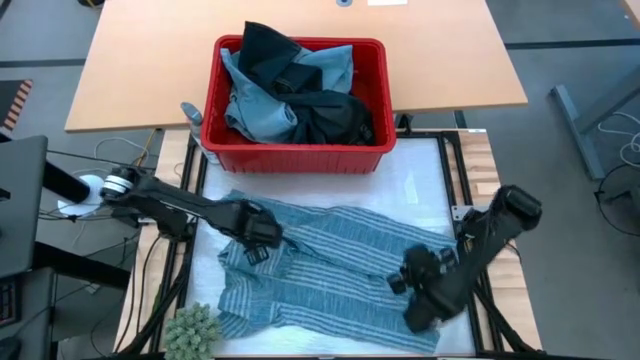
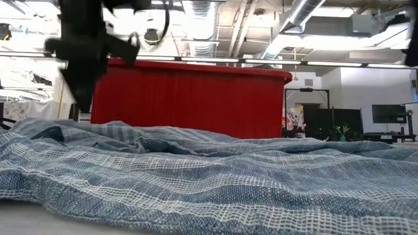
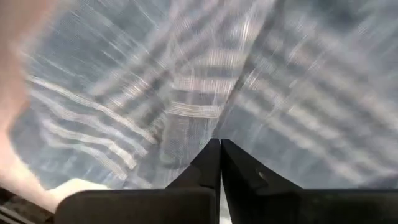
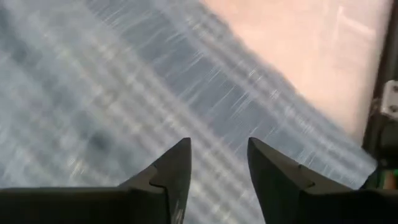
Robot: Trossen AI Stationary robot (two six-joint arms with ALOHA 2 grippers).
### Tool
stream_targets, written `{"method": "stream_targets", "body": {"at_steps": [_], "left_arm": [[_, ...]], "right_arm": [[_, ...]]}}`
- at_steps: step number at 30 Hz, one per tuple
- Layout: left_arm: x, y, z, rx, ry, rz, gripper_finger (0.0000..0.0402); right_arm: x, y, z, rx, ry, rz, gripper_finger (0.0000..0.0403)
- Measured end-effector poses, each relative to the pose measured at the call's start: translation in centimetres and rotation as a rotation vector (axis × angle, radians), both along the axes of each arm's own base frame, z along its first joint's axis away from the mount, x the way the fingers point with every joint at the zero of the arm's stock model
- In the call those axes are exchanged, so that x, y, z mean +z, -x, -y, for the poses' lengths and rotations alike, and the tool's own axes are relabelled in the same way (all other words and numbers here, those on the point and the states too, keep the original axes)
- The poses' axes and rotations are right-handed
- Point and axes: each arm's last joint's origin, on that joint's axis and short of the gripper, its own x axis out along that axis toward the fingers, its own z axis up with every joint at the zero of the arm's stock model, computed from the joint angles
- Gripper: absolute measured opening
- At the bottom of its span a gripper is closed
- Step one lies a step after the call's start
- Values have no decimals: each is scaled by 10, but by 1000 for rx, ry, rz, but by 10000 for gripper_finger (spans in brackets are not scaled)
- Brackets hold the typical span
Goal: Fold Laundry from Bin
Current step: Fold the light blue shirt
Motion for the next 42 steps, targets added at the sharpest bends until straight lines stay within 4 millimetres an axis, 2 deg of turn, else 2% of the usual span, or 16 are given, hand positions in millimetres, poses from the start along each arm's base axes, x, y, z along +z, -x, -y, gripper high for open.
{"method": "stream_targets", "body": {"at_steps": [3,6,9,13,15,19,25,29,34,42], "left_arm": [[33,5,-2,36,36,207,0],[61,9,2,44,148,447,0],[82,12,12,-15,203,618,0],[88,11,27,-140,142,700,1],[85,9,34,-205,106,691,7],[69,-1,47,-329,114,620,37],[37,-31,69,-460,158,577,105],[13,-48,77,-464,154,544,141],[-9,-58,83,-473,163,495,158],[-12,-60,85,-482,185,497,159]], "right_arm": [[-10,-7,24,-16,-41,-64,150],[-26,-17,30,86,-125,-30,123],[-36,-30,19,364,-210,52,115],[-40,-36,-1,719,-205,44,129],[-40,-33,-5,792,-206,7,145],[-40,-23,-5,808,-235,-83,187],[-43,-16,-4,767,-214,-131,238],[-44,-14,-4,785,-204,-142,237],[-57,-7,-1,800,-187,-176,234],[-75,-1,4,808,-181,-188,235]]}}
